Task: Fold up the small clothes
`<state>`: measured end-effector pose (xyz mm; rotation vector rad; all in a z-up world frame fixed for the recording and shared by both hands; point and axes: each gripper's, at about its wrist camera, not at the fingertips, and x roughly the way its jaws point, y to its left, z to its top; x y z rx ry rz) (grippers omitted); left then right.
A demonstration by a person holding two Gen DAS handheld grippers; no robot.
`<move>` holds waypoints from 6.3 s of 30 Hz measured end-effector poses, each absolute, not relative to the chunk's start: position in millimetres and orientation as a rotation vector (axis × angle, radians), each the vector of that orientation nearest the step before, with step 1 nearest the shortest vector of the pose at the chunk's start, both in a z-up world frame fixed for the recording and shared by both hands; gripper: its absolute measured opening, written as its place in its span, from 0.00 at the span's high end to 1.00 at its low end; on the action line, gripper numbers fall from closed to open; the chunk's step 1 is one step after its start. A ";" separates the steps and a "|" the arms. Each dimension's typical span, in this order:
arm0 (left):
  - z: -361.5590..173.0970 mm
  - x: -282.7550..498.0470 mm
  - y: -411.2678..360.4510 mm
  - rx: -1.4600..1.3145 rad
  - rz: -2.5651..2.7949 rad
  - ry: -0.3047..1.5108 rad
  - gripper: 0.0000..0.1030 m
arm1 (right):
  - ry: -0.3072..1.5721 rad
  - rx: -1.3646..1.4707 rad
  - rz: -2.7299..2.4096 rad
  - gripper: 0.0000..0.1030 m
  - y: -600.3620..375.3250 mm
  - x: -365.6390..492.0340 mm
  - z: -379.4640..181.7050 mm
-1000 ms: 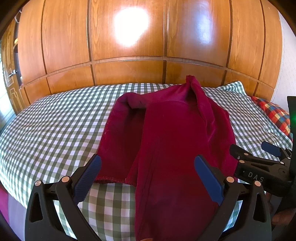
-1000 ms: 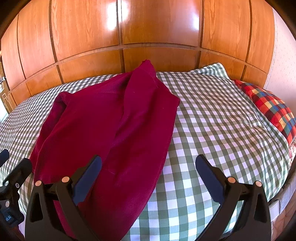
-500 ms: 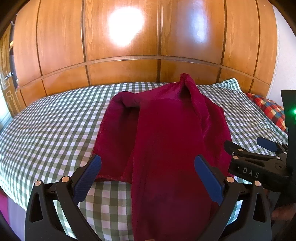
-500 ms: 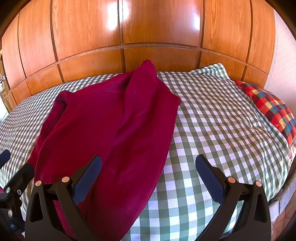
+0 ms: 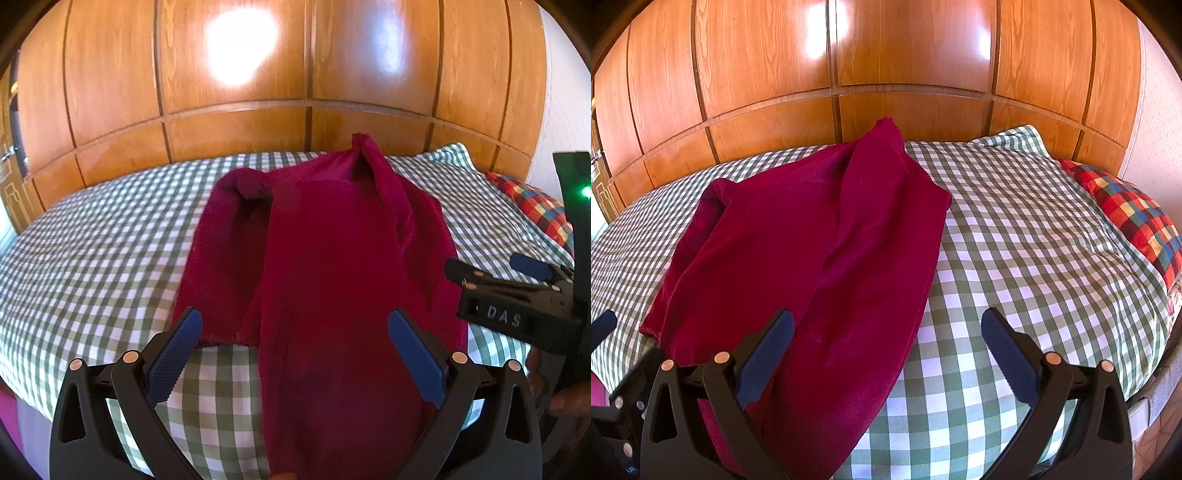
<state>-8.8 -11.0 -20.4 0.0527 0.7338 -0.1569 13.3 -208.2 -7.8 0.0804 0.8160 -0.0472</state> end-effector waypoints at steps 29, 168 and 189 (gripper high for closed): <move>-41.2 -23.3 -21.6 0.102 -0.549 0.850 0.95 | 0.968 0.151 0.333 0.89 -232.5 7.8 -30.6; -2.0 72.8 351.5 -0.151 0.292 0.812 0.21 | 1.042 0.047 0.291 0.15 -185.2 78.6 -78.2; 60.1 65.8 395.2 -0.452 0.193 0.775 0.99 | 1.051 -0.001 0.235 0.11 -178.0 73.7 -80.6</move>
